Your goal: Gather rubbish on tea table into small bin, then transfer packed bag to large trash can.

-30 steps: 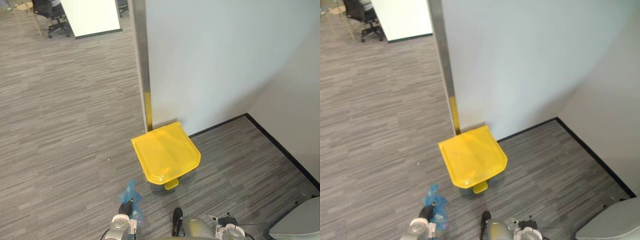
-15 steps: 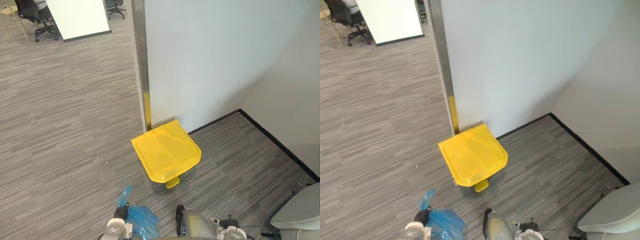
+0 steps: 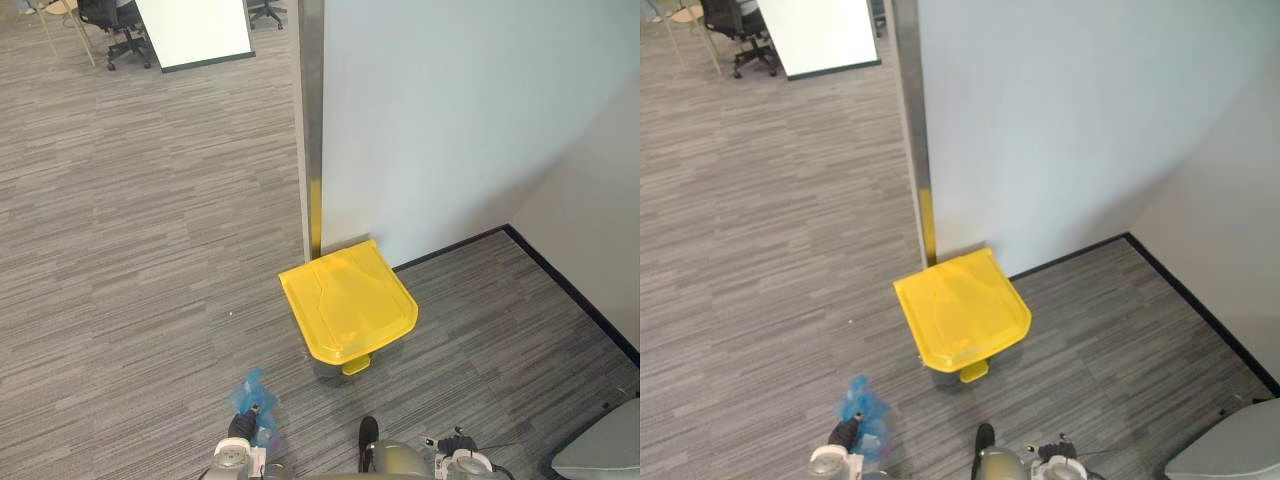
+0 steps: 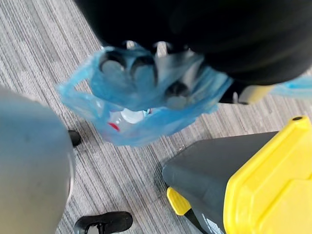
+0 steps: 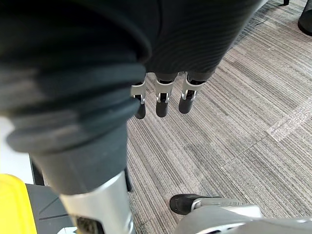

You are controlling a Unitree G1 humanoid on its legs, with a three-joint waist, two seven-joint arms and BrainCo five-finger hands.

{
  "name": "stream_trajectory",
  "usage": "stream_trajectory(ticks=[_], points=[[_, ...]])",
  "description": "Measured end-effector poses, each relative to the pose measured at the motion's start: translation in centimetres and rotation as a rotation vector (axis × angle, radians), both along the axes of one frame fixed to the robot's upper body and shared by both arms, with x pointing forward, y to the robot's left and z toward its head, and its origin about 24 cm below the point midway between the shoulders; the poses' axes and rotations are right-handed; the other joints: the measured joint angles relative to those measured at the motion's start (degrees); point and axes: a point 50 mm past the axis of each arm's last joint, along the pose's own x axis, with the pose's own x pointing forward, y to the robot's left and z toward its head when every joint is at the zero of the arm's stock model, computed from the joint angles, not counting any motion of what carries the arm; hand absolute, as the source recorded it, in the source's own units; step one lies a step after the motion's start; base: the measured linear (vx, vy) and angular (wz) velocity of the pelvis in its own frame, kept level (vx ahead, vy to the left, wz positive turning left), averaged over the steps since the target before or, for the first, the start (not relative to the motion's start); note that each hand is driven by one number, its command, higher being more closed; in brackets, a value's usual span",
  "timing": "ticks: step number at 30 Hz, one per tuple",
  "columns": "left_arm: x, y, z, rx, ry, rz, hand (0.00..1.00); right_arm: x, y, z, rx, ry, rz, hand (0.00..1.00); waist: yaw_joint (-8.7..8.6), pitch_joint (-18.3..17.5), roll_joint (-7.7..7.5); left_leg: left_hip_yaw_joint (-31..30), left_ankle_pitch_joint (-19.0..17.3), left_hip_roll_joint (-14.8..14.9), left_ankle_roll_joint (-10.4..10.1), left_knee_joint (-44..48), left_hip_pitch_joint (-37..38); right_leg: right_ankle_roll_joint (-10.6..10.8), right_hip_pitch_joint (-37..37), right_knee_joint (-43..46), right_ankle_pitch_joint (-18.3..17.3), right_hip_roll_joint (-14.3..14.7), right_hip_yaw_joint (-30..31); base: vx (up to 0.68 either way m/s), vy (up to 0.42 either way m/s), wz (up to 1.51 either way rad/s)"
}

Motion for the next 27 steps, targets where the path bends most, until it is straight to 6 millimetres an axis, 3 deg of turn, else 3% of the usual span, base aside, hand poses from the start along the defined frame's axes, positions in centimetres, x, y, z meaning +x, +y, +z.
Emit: stream_trajectory(ticks=[5, 7, 17, 19, 21, 22, 23, 24, 25, 26, 27], points=[[0.3, 0.0, 0.1, 0.001, -0.003, -0.003, 1.0, -0.2, 0.0, -0.1, 0.01, 0.004, -0.026, 0.0, -0.11, 0.74, -0.25, -1.27, -0.09, -0.19, 0.0, -2.86, 0.19, -0.15, 2.21, -5.47, 3.29, 0.2, -0.78, -0.08, 0.029, 0.14], [-0.7, 0.1, -0.3, 0.0, 0.032, 0.001, 1.0, -0.6, 0.0, -0.2, 0.012, 0.012, -0.042, 0.0, -0.09, 0.98, -0.48, -1.01, -0.7, -0.1, 0.04, -2.68, 0.92, -0.06, 3.86, -7.37, 4.17, 0.25, -0.33, -0.08, 0.015, 0.0], [-0.5, 0.1, -0.3, 0.001, 0.033, -0.001, 1.0, -0.9, -0.3, -0.2, 0.01, 0.015, -0.052, 0.0, -0.37, 1.99, -0.59, 2.58, -3.84, 0.2, 0.47, -0.55, 0.87, -0.15, 2.35, -8.24, 4.0, 2.14, 5.14, -0.01, 0.023, -0.31], [-0.5, 0.1, -0.3, 0.001, 0.032, -0.002, 1.0, -0.9, -0.2, -0.2, 0.009, 0.011, -0.048, 0.0, -0.29, 2.25, -0.38, 2.67, -6.34, 0.11, 2.26, 3.04, -0.15, 1.01, -2.74, 1.83, -0.29, 2.42, 6.43, 0.01, 0.079, -0.46], [-0.4, 0.3, -0.3, 0.005, 0.027, 0.0, 1.0, -1.0, 0.1, 0.0, 0.011, -0.011, -0.049, 0.0, -0.52, 2.85, -1.18, 3.8, -8.53, 0.12, 1.81, 7.51, 0.12, 2.4, -8.03, 16.16, -4.15, 1.21, 6.51, 0.05, 0.109, -0.23], [-0.3, 0.3, -0.2, 0.005, 0.021, 0.0, 1.0, -0.9, 0.1, 0.0, 0.009, -0.018, -0.049, 0.0, -0.5, 3.06, -1.49, 3.93, -9.14, 0.07, 1.98, 8.33, 0.44, 2.34, -9.35, 19.73, -4.83, 0.76, 6.4, 0.07, 0.098, -0.19], [-0.2, 0.3, -0.1, 0.004, 0.009, 0.008, 1.0, -0.3, 0.4, 0.3, 0.011, -0.052, -0.048, 0.0, -0.54, 4.39, -2.02, 4.72, -11.14, -0.41, 2.9, 10.63, 2.56, 3.32, -13.19, 31.96, -5.17, -1.18, 5.16, 0.05, 0.044, -0.14], [0.2, 0.4, 0.1, 0.008, -0.005, 0.006, 1.0, -0.2, 0.3, 0.4, 0.007, -0.061, -0.048, 0.0, -0.8, 5.26, -2.2, 4.73, -11.83, -0.82, 3.38, 11.4, 4.42, 4.66, -15.63, 37.54, -5.23, -2.27, 3.96, 0.08, 0.066, -0.1], [0.2, 0.6, 0.1, 0.012, -0.006, 0.006, 1.0, -0.6, 0.4, 0.3, 0.009, -0.054, -0.052, 0.0, -1.03, 5.61, -2.52, 4.87, -13.03, -1.09, 3.64, 12.32, 5.87, 4.32, -17.31, 41.75, -7.31, -3.55, 2.34, 0.06, 0.062, 0.01], [0.1, 0.6, 0.1, 0.015, -0.005, 0.004, 1.0, -0.9, 0.4, 0.3, 0.008, -0.046, -0.051, 0.0, -0.85, 5.68, -2.64, 4.85, -14.84, -0.75, 3.71, 14.2, 6.46, 3.55, -17.82, 40.25, -9.8, -4.4, -0.23, 0.08, 0.053, -0.01], [0.3, 0.6, 0.2, 0.019, -0.009, -0.006, 1.0, -0.9, 0.5, 0.3, 0.008, -0.045, -0.052, 0.0, -0.73, 5.79, -2.75, 4.85, -16.42, -0.48, 3.74, 16.22, 6.59, 3.37, -17.99, 35.8, -9.97, -4.78, -2.39, 0.07, 0.023, -0.02]])
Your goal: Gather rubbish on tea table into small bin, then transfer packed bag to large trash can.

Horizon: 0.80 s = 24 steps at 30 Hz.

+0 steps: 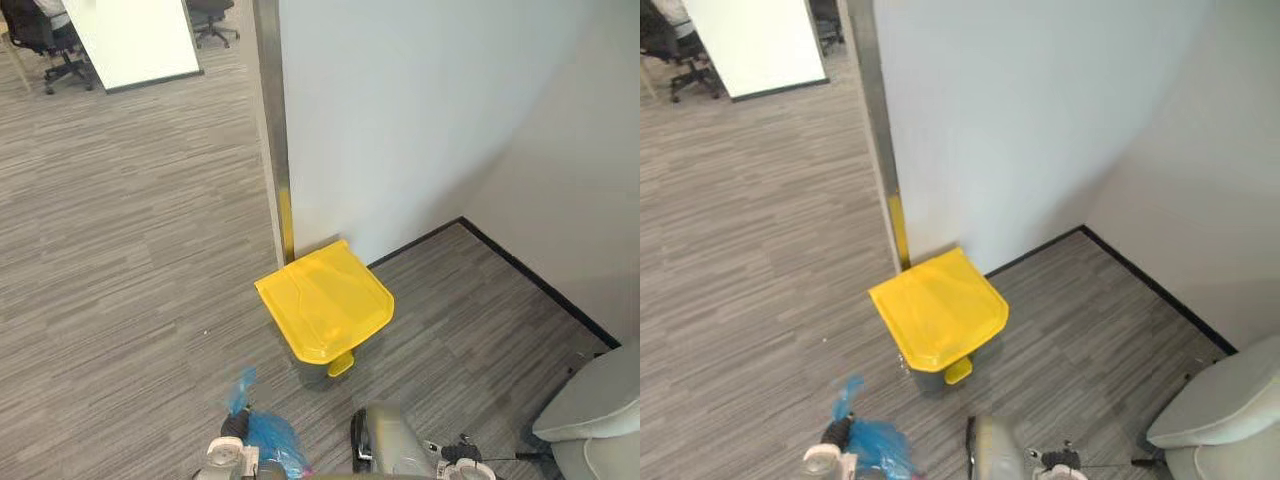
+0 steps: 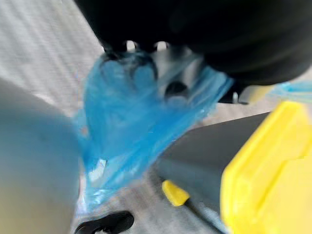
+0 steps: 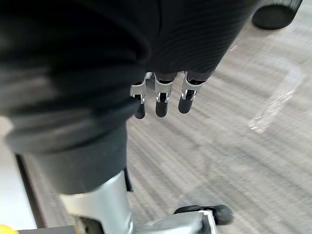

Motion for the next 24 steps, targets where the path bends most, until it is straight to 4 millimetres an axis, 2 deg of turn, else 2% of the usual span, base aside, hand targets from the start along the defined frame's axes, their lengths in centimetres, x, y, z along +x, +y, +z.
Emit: stream_trajectory(ticks=[2, 3, 4, 6, 7, 9, 10, 11, 12, 13, 15, 18, 22, 24], points=[[0.4, -0.1, 0.1, 0.003, -0.008, -0.01, 1.0, 0.0, 0.1, 0.0, 0.001, 0.008, 0.004, 0.0, 0.06, 0.29, -0.29, 0.16, -3.26, 0.37, -0.45, 5.25, -0.97, 0.77, 0.35, -13.73, 0.61, -0.11, -3.37, 0.17, -0.05, 0.03], [0.5, -0.1, 0.2, 0.004, -0.014, -0.009, 1.0, -0.1, 0.3, -0.1, 0.006, 0.015, 0.003, 0.0, 0.19, 0.6, -0.66, 0.43, -4.19, 0.3, -0.95, 6.88, -0.98, 0.98, 1.48, -17.01, 0.76, -0.07, -3.59, 0.23, -0.064, 0.12], [1.1, -0.6, 0.3, -0.008, -0.026, -0.014, 1.0, 0.1, 0.1, 0.0, 0.001, 0.011, 0.0, 0.0, 0.32, 1.67, 0.22, -0.1, -5.5, 1.22, -1.82, 8.9, -0.61, 1.25, 2.13, -16.57, 3.52, 0.35, -3.95, 0.13, -0.026, 0.06], [1.9, -1.3, 0.5, -0.022, -0.045, -0.026, 1.0, 0.7, -0.2, 0.2, -0.011, -0.003, 0.004, 0.0, 0.34, 3.16, 1.36, -0.62, -5.52, 2.05, -1.91, 9.17, -0.73, 1.34, 1.9, -15.17, 3.45, 0.48, -4.74, 0.2, -0.012, 0.16], [2.6, -1.8, 0.7, -0.028, -0.063, -0.041, 1.0, 0.7, -0.2, 0.2, -0.009, -0.004, -0.003, 0.0, 0.4, 4.01, 1.06, -1.22, -5.64, 2.37, -1.72, 9.37, -0.65, 1.26, 1.62, -13.57, 3.46, 0.25, -4.94, 0.2, -0.036, 0.34], [3.1, -2.2, 0.9, -0.025, -0.076, -0.064, 1.0, 0.3, 0.0, 0.0, 0.006, -0.001, -0.042, 0.0, 0.42, 4.31, 0.87, -3.25, -6.98, 3.62, 0.23, 10.99, -0.85, 0.59, 1.72, -10.67, 3.15, 0.25, -5.3, 0.07, -0.094, 0.6], [3.2, -2.4, 1.0, -0.025, -0.076, -0.076, 1.0, 0.0, 0.3, -0.1, 0.019, 0.007, -0.053, 0.0, 0.35, 4.46, 0.39, -4.99, -7.97, 4.08, 0.14, 11.71, -0.92, -0.74, 1.78, -8.99, 3.02, 0.32, -5.52, 0.02, -0.125, 0.71], [3.3, -2.5, 0.9, -0.023, -0.073, -0.082, 1.0, -0.2, 0.3, -0.1, 0.019, 0.016, -0.05, 0.0, 0.34, 4.45, 0.4, -5.69, -8.31, 4.46, -0.02, 12.25, -1.29, -1.01, 1.77, -8.59, 3.04, 0.32, -5.98, -0.02, -0.132, 0.63], [3.4, -2.8, 1.0, -0.022, -0.076, -0.09, 1.0, -0.3, 0.2, -0.2, 0.008, 0.027, -0.036, 0.0, 0.45, 4.38, 0.44, -6.41, -8.84, 5.67, -0.25, 14.03, -3.06, -2.48, 1.32, -8.33, 3.28, 0.5, -7.46, -0.05, -0.143, 0.33], [3.4, -2.6, 1.0, -0.02, -0.079, -0.084, 1.0, -0.2, 0.2, -0.1, 0.004, 0.026, -0.029, 0.0, 0.88, 4.28, 0.34, -6.3, -9.45, 6.67, 0.68, 14.54, -4.76, -3.04, 0.15, -8.35, 3.37, 0.76, -7.96, -0.05, -0.112, 0.24], [3.5, -2.4, 1.0, -0.02, -0.081, -0.064, 1.0, 0.4, 0.3, 0.0, 0.005, 0.011, -0.025, 0.0, 0.92, 4.31, 0.03, -6.29, -10.73, 7.48, 0.49, 14.23, -6.35, -3.63, -1.36, -8.61, 3.66, 1.47, -8.4, -0.05, -0.115, 0.02], [3.7, -2.5, 1.1, -0.022, -0.087, -0.067, 1.0, 0.8, 0.1, 0.2, -0.002, -0.003, -0.024, 0.0, 0.85, 4.74, 0.95, -6.31, -10.85, 8.78, 0.28, 14.2, -6.7, -3.73, -1.85, -8.87, 3.74, 2.65, -8.75, -0.02, -0.084, -0.07], [4.9, -3.0, 1.6, -0.032, -0.116, -0.084, 1.0, 1.4, -0.1, 0.6, -0.021, -0.027, 0.001, 0.0, 0.7, 5.11, 1.75, -8.13, -10.84, 9.65, 0.26, 14.22, -8.71, -4.02, -2.71, -8.81, 3.52, 2.73, -10.43, -0.01, -0.088, 0.17], [5.4, -3.3, 1.9, -0.04, -0.132, -0.095, 1.0, 2.5, -0.4, 1.1, -0.045, -0.066, 0.034, 0.0, 1.02, 4.98, 1.91, -9.3, -10.7, 10.36, -0.04, 14.39, -11.02, -4.14, -4.52, -8.26, 3.21, 2.76, -11.39, -0.01, -0.095, 0.16]])
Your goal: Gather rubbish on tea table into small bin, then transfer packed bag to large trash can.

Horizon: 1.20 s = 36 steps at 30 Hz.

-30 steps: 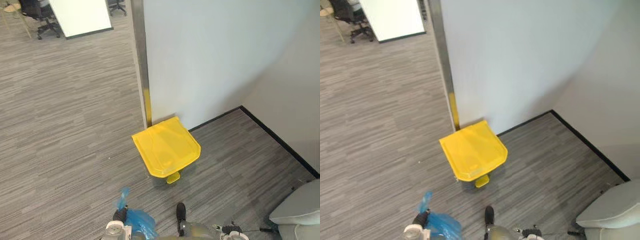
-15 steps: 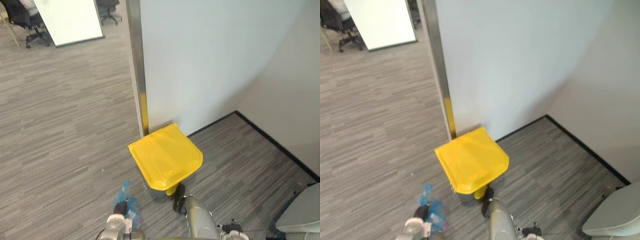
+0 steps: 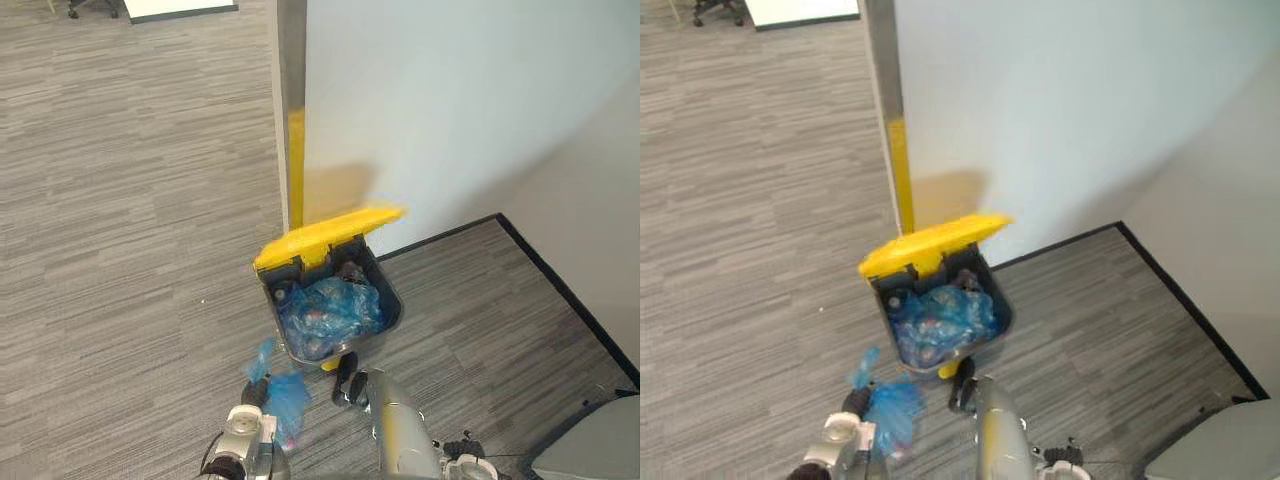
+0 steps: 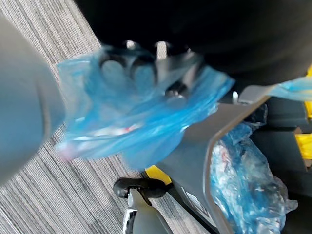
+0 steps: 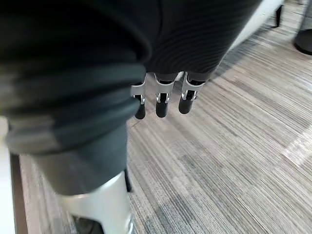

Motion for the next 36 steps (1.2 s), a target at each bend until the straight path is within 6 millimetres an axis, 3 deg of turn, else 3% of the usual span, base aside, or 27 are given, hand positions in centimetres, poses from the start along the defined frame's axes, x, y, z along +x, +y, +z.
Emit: stream_trajectory(ticks=[4, 5, 8, 10, 11, 12, 13, 14, 15, 16, 18, 19, 21, 22, 23, 24, 25, 26, 27, 31, 33, 34, 36], points=[[1.5, 0.0, 1.1, -0.004, -0.067, -0.004, 1.0, 3.9, 0.0, 2.0, -0.025, -0.148, 0.046, 0.0, 0.25, 0.36, 0.42, -1.33, 0.02, 0.66, -0.05, 1.1, -4.17, 0.01, -3.01, -0.02, 0.04, 0.55, -1.28, -0.02, -0.091, 0.06], [2.6, 0.0, 1.9, -0.004, -0.119, 0.0, 1.0, 6.4, 0.8, 3.3, -0.026, -0.234, 0.092, 0.0, 0.37, 0.41, 0.49, -2.15, 0.03, 1.35, -0.04, 2.13, -5.83, -0.09, -3.8, -0.03, 0.17, 0.9, -2.12, -0.02, -0.076, 0.07], [4.9, -0.3, 3.9, -0.024, -0.225, 0.003, 1.0, 10.0, 2.6, 5.6, -0.01, -0.369, 0.169, 0.0, 1.41, 0.57, 0.47, -3.79, 0.02, 2.21, -0.08, 3.88, -9.0, -0.47, -5.2, -0.31, 0.41, 1.22, -3.38, -0.05, -0.108, 0.13], [7.0, -1.0, 6.1, -0.041, -0.344, -0.023, 1.0, 13.6, 4.4, 8.5, -0.01, -0.51, 0.252, 0.0, 2.83, 1.73, 0.82, -6.03, -0.11, 2.71, -0.48, 4.16, -11.24, -0.5, -5.28, -2.56, 0.38, 2.09, -4.69, -0.11, -0.129, 0.2], [7.4, -1.1, 6.6, -0.049, -0.368, -0.021, 1.0, 14.2, 4.7, 9.1, -0.011, -0.538, 0.265, 0.0, 3.0, 1.86, 0.98, -6.88, -0.1, 2.78, -0.46, 4.04, -12.09, -0.45, -5.31, -3.39, 0.34, 2.16, -5.42, -0.11, -0.181, 0.37], [8.1, -1.1, 7.6, -0.058, -0.426, -0.017, 1.0, 15.9, 5.4, 10.8, -0.017, -0.604, 0.298, 0.0, 3.64, 2.74, 1.94, -8.35, 0.64, 4.28, -2.18, 3.91, -14.06, -4.96, -8.72, 6.59, -0.3, 1.65, -2.73, -0.05, -0.213, 0.85], [8.4, -0.8, 8.3, -0.056, -0.458, -0.011, 1.0, 16.9, 5.8, 12.1, -0.022, -0.655, 0.326, 0.0, 2.37, 3.42, 0.15, -9.84, 3.0, 2.92, -6.01, 4.96, -15.16, -6.42, -9.18, 13.7, -6.12, 2.1, 6.13, -0.06, -0.262, 0.8], [8.6, -0.7, 8.6, -0.053, -0.472, -0.001, 1.0, 17.6, 6.1, 12.8, -0.028, -0.678, 0.347, 0.0, 2.9, 4.12, 0.63, -10.61, 3.57, 3.18, -7.22, 5.55, -15.48, -5.61, -9.74, 14.35, -6.3, 2.77, 6.33, -0.07, -0.204, 0.43], [8.5, -0.6, 8.7, -0.051, -0.481, 0.01, 1.0, 19.4, 6.6, 14.8, -0.05, -0.731, 0.39, 0.0, 3.55, 4.24, 1.33, -9.95, 3.32, 2.89, -7.42, 9.31, -19.04, -5.34, -10.49, 11.17, -5.86, 2.9, 4.03, -0.12, -0.098, -0.34], [8.6, -0.2, 8.8, -0.047, -0.484, 0.015, 1.0, 20.5, 7.3, 16.3, -0.062, -0.771, 0.424, 0.0, 3.82, 4.25, 1.36, -7.72, 3.29, 1.63, -6.08, 13.23, -22.51, -3.61, -10.29, 6.42, -4.77, 2.96, 1.17, -0.12, -0.047, -0.42], [8.6, 0.0, 9.1, -0.045, -0.501, 0.015, 1.0, 21.0, 7.6, 17.1, -0.072, -0.797, 0.438, 0.0, 4.31, 4.76, 0.71, -4.01, 2.46, 0.22, -3.36, 10.9, -21.47, -1.86, -9.48, 4.73, -2.74, 2.88, -1.04, -0.11, 0.002, -0.11], [9.0, 0.0, 9.6, -0.047, -0.519, 0.013, 1.0, 21.6, 7.5, 18.0, -0.09, -0.821, 0.439, 0.0, 4.36, 5.82, 0.26, -3.7, 2.7, 0.45, -4.93, 11.01, -20.67, -3.29, -8.65, 4.58, -1.35, 3.11, -0.78, -0.12, -0.04, 0.13], [9.0, 0.2, 9.9, -0.048, -0.538, 0.02, 1.0, 22.7, 7.9, 19.8, -0.106, -0.865, 0.45, 0.0, 4.62, 6.14, 0.4, -4.49, 2.7, 0.93, -4.89, 10.36, -20.95, -3.1, -7.76, 1.4, -1.23, 4.57, -1.49, -0.14, -0.09, -0.12], [9.2, 0.3, 10.4, -0.043, -0.565, 0.017, 1.0, 24.0, 8.4, 22.3, -0.13, -0.934, 0.477, 0.0, 5.96, 6.34, 0.99, -5.52, 2.83, 2.13, -4.72, 9.11, -22.32, -3.57, -9.15, 3.65, -2.37, 4.79, -1.9, -0.11, -0.111, -0.08], [9.3, 0.4, 10.5, -0.041, -0.575, 0.015, 1.0, 24.5, 8.4, 23.8, -0.145, -0.979, 0.48, 0.0, 5.4, 6.75, 0.87, -5.96, 3.15, 1.81, -4.87, 9.27, -22.81, -6.45, -10.37, 8.81, -2.3, 4.18, 2.31, -0.07, -0.123, 0.28], [9.4, 0.4, 10.7, -0.042, -0.582, 0.014, 1.0, 24.9, 8.4, 25.0, -0.155, -1.013, 0.482, 0.0, 4.79, 6.9, 0.74, -6.21, 4.01, 1.42, -5.73, 9.19, -23.4, -6.29, -8.84, 7.57, -3.34, 3.85, 4.35, -0.03, -0.154, 0.31], [9.3, 0.7, 10.9, -0.034, -0.599, 0.041, 1.0, 26.0, 9.1, 28.7, -0.179, -1.113, 0.507, 0.0, 6.07, 7.46, 1.31, -7.83, 5.83, 1.69, -5.37, 7.91, -23.97, -5.59, -8.85, 5.08, -2.32, 5.58, 3.38, -0.04, -0.16, 0.01], [8.9, 0.9, 10.5, -0.03, -0.587, 0.048, 1.0, 26.6, 9.8, 31.0, -0.163, -1.184, 0.515, 0.0, 6.36, 7.46, 1.31, -8.55, 6.72, 1.76, -5.42, 7.36, -24.81, -6.41, -8.83, 3.78, -1.61, 5.62, 1.84, -0.04, -0.14, -0.17], [8.8, 0.9, 10.4, -0.032, -0.583, 0.054, 1.0, 26.7, 9.9, 32.1, -0.161, -1.216, 0.512, 0.0, 6.3, 7.48, 1.29, -9.03, 7.15, 1.77, -5.73, 6.86, -24.97, -6.42, -8.83, 3.42, -1.61, 5.53, 1.23, -0.03, -0.09, 0.01], [8.6, 0.5, 10.2, -0.048, -0.581, 0.065, 1.0, 27.1, 9.6, 34.7, -0.174, -1.292, 0.486, 0.0, 6.01, 7.5, 1.13, -9.28, 8.05, 1.75, -4.96, 7.14, -26.42, -6.06, -8.64, 1.84, -1.36, 3.95, -1.51, -0.04, -0.041, 0.17], [8.6, 0.4, 10.2, -0.055, -0.581, 0.069, 1.0, 27.2, 9.4, 35.2, -0.181, -1.298, 0.479, 0.0, 6.02, 7.5, 1.13, -8.89, 8.41, 1.8, -4.33, 7.67, -27.54, -5.75, -8.64, 1.04, -1.15, 3.09, -2.92, -0.1, 0.052, -0.07], [8.6, 0.3, 10.2, -0.058, -0.58, 0.068, 1.0, 27.4, 9.3, 35.1, -0.165, -1.29, 0.47, 0.0, 6.05, 7.46, 1.05, -8.21, 9.07, 2.22, -5.53, 7.31, -28.05, -4.83, -8.64, 0.66, -0.55, 2.84, -3.25, -0.11, 0.063, -0.13], [8.4, 0.2, 10.0, -0.064, -0.574, 0.069, 1.0, 27.5, 9.2, 34.8, -0.165, -1.276, 0.461, 0.0, 5.95, 7.42, 0.97, -7.77, 9.19, 2.45, -5.73, 7.18, -28.66, -3.54, -8.63, -0.58, 0.31, 2.73, -2.85, -0.12, 0.043, 0.06]])
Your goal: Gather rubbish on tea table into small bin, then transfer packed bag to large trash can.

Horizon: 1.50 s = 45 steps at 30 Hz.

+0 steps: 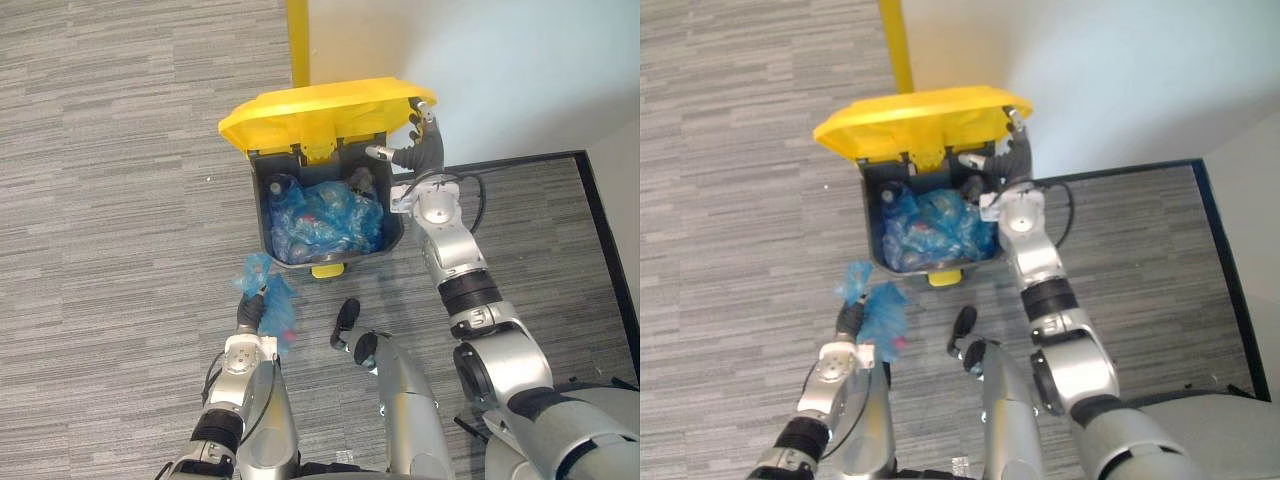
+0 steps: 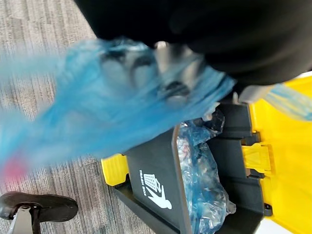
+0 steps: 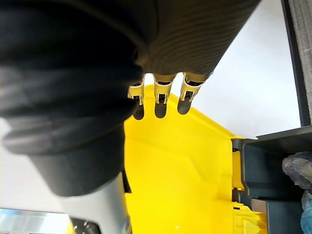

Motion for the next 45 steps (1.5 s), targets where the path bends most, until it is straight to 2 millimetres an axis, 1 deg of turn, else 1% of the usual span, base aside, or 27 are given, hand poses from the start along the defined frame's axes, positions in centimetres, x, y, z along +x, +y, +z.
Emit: stream_trajectory(ticks=[1, 5, 7, 10, 11, 13, 14, 15, 17, 18, 20, 21, 23, 25, 26, 28, 30, 31, 32, 33, 34, 36, 38, 39, 42, 43, 45], points=[[-0.1, -0.2, -0.1, 0.001, 0.004, -0.01, 1.0, 0.0, 0.0, 0.0, 0.005, 0.002, -0.001, 0.0, 0.16, -0.05, -0.13, 0.17, 0.84, -0.13, -1.06, -0.8, -0.21, 0.82, 0.02, -1.14, 0.74, 0.0, 0.23, -0.12, 0.029, 0.14], [-0.3, -0.3, -0.1, -0.002, 0.0, -0.011, 1.0, 0.2, 0.4, 0.9, 0.012, -0.013, 0.009, 0.0, 0.73, -0.06, -0.16, -0.14, 1.96, -0.44, -1.42, -1.89, -0.62, 0.7, 0.27, -2.82, 1.93, 0.15, -0.08, -0.08, -0.009, 0.09], [0.1, -0.8, 0.8, -0.017, -0.04, -0.025, 1.0, 0.5, 0.7, 1.9, 0.036, -0.026, 0.018, 0.0, 0.73, -0.06, -0.2, -0.5, 3.25, -0.42, -2.18, -2.92, -0.67, 0.68, 0.26, -3.05, 1.92, 0.15, -0.57, -0.03, -0.04, 0.1], [0.7, -1.6, 1.9, -0.03, -0.089, -0.042, 1.0, 0.5, 0.8, 2.2, 0.036, -0.035, 0.021, 0.0, 0.72, -0.14, -0.41, -0.73, 3.63, -0.42, -2.22, -3.51, -0.79, 0.57, 0.26, -3.39, 1.85, 0.15, -0.92, -0.03, -0.045, 0.07], [1.3, -2.4, 3.1, -0.042, -0.136, -0.073, 1.0, 0.5, 0.7, 2.2, 0.037, -0.035, 0.019, 0.0, 0.68, -0.1, -0.57, -0.98, 3.7, -0.42, -2.18, -3.52, -0.98, 0.62, 0.26, -3.42, 1.88, 0.13, -1.17, -0.03, -0.019, 0.04], [1.8, -2.9, 4.2, -0.059, -0.179, -0.088, 1.0, 0.5, 0.7, 2.2, 0.037, -0.033, 0.019, 0.0, 0.6, -0.04, -0.85, -1.1, 3.82, -0.42, -2.4, -3.52, -1.11, 0.7, 0.26, -3.42, 1.93, 0.06, -1.35, -0.04, -0.013, 0.04], [2.2, -3.4, 5.3, -0.072, -0.223, -0.108, 1.0, 0.5, 0.7, 2.1, 0.037, -0.032, 0.018, 0.0, 0.57, -0.01, -1.06, -1.21, 3.99, -0.42, -2.72, -3.53, -1.21, 0.72, 0.26, -3.38, 1.95, 0.0, -1.43, -0.03, -0.005, 0.04], [2.5, -3.5, 6.1, -0.078, -0.255, -0.118, 1.0, 0.5, 0.7, 2.1, 0.037, -0.031, 0.018, 0.0, 0.57, 0.0, -1.21, -1.26, 4.0, -0.45, -2.73, -3.53, -1.28, 0.76, 0.26, -3.38, 1.97, -0.05, -1.47, -0.05, -0.005, 0.06], [3.2, -3.9, 8.6, -0.092, -0.365, -0.152, 1.0, 0.5, 0.7, 2.2, 0.036, -0.032, 0.017, 0.0, 0.46, 0.11, -1.55, -1.35, 4.01, -0.71, -2.71, -3.55, -1.41, 0.74, 0.25, -3.04, 1.96, -0.53, -1.71, -0.04, -0.002, 0.08], [3.2, -4.0, 9.0, -0.093, -0.381, -0.154, 1.0, 0.5, 0.7, 2.2, 0.036, -0.032, 0.017, 0.0, 0.44, 0.13, -1.6, -1.36, 4.01, -0.76, -2.71, -3.55, -1.4, 0.7, 0.25, -2.92, 1.93, -0.64, -1.76, -0.03, 0.004, 0.09], [3.4, -4.0, 10.5, -0.104, -0.446, -0.163, 1.0, 0.5, 0.7, 2.2, 0.036, -0.033, 0.017, 0.0, 0.43, 0.27, -1.92, -1.39, 4.01, -0.94, -2.72, -3.54, -1.31, 0.63, 0.26, -2.61, 1.88, -0.9, -1.77, -0.02, 0.007, 0.05], [3.2, -4.0, 11.7, -0.11, -0.5, -0.178, 1.0, 0.6, 0.7, 2.4, 0.034, -0.037, 0.018, 0.0, 0.43, 0.27, -2.18, -1.38, 4.02, -1.0, -2.74, -3.54, -1.34, 0.63, 0.27, -2.58, 1.88, -0.97, -1.77, -0.02, 0.015, 0.03], [3.1, -4.3, 12.4, -0.109, -0.538, -0.195, 1.0, 0.6, 0.5, 2.4, 0.029, -0.039, 0.014, 0.0, 0.43, 0.25, -2.22, -1.38, 4.03, -1.11, -2.76, -3.54, -1.22, 0.61, 0.42, -2.47, 1.9, -1.1, -1.77, -0.01, 0.022, 0.04], [2.7, -4.9, 13.9, -0.108, -0.607, -0.219, 1.0, 0.6, 0.1, 2.6, 0.019, -0.043, 0.003, 0.0, 0.43, 0.17, -2.4, -1.34, 4.1, -1.42, -2.9, -3.49, -0.87, 0.3, 0.8, -2.0, 2.08, -1.47, -1.62, 0.0, 0.034, 0.06], [2.6, -5.0, 14.2, -0.104, -0.62, -0.22, 1.0, 0.6, 0.0, 2.6, 0.016, -0.044, 0.001, 0.0, 0.43, 0.16, -2.47, -1.34, 4.1, -1.5, -2.91, -3.48, -0.87, 0.23, 0.81, -1.96, 2.13, -1.53, -1.58, -0.01, 0.041, 0.07], [2.4, -5.4, 16.4, -0.081, -0.716, -0.228, 1.0, 0.6, -0.2, 2.7, -0.005, -0.046, -0.002, 0.0, 0.43, 0.17, -3.1, -1.32, 4.12, -1.92, -2.95, -3.34, -0.85, -0.22, 0.96, -1.83, 2.43, -1.95, -1.4, -0.02, 0.05, 0.06], [2.5, -5.6, 17.6, -0.059, -0.765, -0.23, 1.0, 0.6, -0.2, 2.7, -0.005, -0.046, -0.002, 0.0, 0.43, 0.31, -3.43, -1.34, 4.19, -2.12, -3.1, -3.25, -0.68, -0.57, 1.21, -1.79, 2.65, -2.1, -1.33, -0.02, 0.039, 0.06], [2.5, -5.9, 19.1, -0.053, -0.826, -0.228, 1.0, 0.6, -0.1, 2.5, -0.004, -0.042, 0.0, 0.0, 0.43, 0.48, -3.76, -1.36, 4.19, -2.24, -3.13, -3.22, -0.04, -0.73, 1.98, -1.79, 2.75, -2.23, -1.3, -0.03, 0.039, 0.06], [2.5, -6.0, 19.4, -0.053, -0.839, -0.228, 1.0, 0.6, -0.1, 2.5, -0.005, -0.042, 0.0, 0.0, 0.41, 0.49, -3.78, -1.4, 4.17, -2.24, -3.1, -3.22, 0.16, -0.87, 2.26, -1.82, 2.84, -2.24, -1.3, -0.04, 0.048, 0.11], [2.4, -6.6, 20.5, -0.053, -0.885, -0.244, 1.0, 0.6, -0.2, 2.5, -0.004, -0.041, -0.002, 0.0, 0.4, 0.44, -3.87, -1.5, 4.07, -2.37, -2.93, -3.21, 0.49, -0.86, 2.8, -1.93, 2.83, -2.31, -1.23, -0.03, 0.032, 0.08], [2.3, -6.8, 20.9, -0.053, -0.9, -0.245, 1.0, 0.6, -0.2, 2.5, -0.004, -0.041, -0.001, 0.0, 0.41, 0.39, -3.95, -1.48, 4.07, -2.42, -2.93, -3.21, 0.5, -0.85, 2.81, -1.95, 2.83, -2.33, -1.18, -0.04, 0.036, 0.07], [2.0, -7.6, 23.2, -0.058, -0.999, -0.262, 1.0, 0.6, 0.0, 2.5, -0.005, -0.042, 0.003, 0.0, 0.48, 0.33, -4.14, -1.41, 4.06, -2.58, -2.95, -3.1, 0.45, -0.65, 2.82, -2.04, 2.76, -2.35, -0.8, -0.04, 0.027, 0.01], [1.9, -7.9, 24.3, -0.056, -1.045, -0.257, 1.0, 0.6, -0.1, 2.5, -0.007, -0.042, 0.005, 0.0, 0.46, 0.33, -4.15, -1.32, 4.03, -2.57, -3.0, -3.05, 0.51, -0.7, 2.83, -1.98, 2.79, -2.34, -0.71, -0.02, 0.01, -0.01], [1.9, -8.1, 24.9, -0.043, -1.07, -0.254, 1.0, 0.6, -0.1, 2.5, -0.008, -0.042, 0.007, 0.0, 0.42, 0.33, -4.15, -1.24, 4.05, -2.53, -3.04, -3.06, 0.6, -1.14, 2.83, -1.88, 3.07, -2.31, -0.66, 0.0, 0.0, 0.0], [1.8, -8.5, 25.8, -0.054, -1.1, -0.263, 1.0, 0.6, -0.1, 2.5, -0.007, -0.042, 0.007, 0.0, 0.38, 0.33, -4.15, -1.02, 3.99, -2.48, -3.04, -3.14, 0.91, -1.11, 2.83, -1.75, 3.04, -2.19, -0.29, -0.03, 0.004, -0.03], [1.8, -9.0, 26.3, -0.065, -1.118, -0.273, 1.0, 0.6, -0.1, 2.5, -0.007, -0.041, 0.007, 0.0, 0.34, 0.33, -4.15, -0.99, 3.96, -2.48, -3.02, -3.14, 0.93, -0.55, 2.83, -1.76, 2.7, -2.17, -0.24, -0.04, 0.0, -0.02], [1.6, -9.9, 27.4, -0.068, -1.157, -0.31, 1.0, 0.6, -0.1, 2.5, -0.009, -0.04, 0.009, 0.0, 0.33, 0.32, -4.15, -0.93, 3.96, -2.48, -3.03, -3.14, 1.02, -0.51, 2.87, -1.76, 2.67, -2.16, -0.17, -0.05, 0.0, -0.02]])
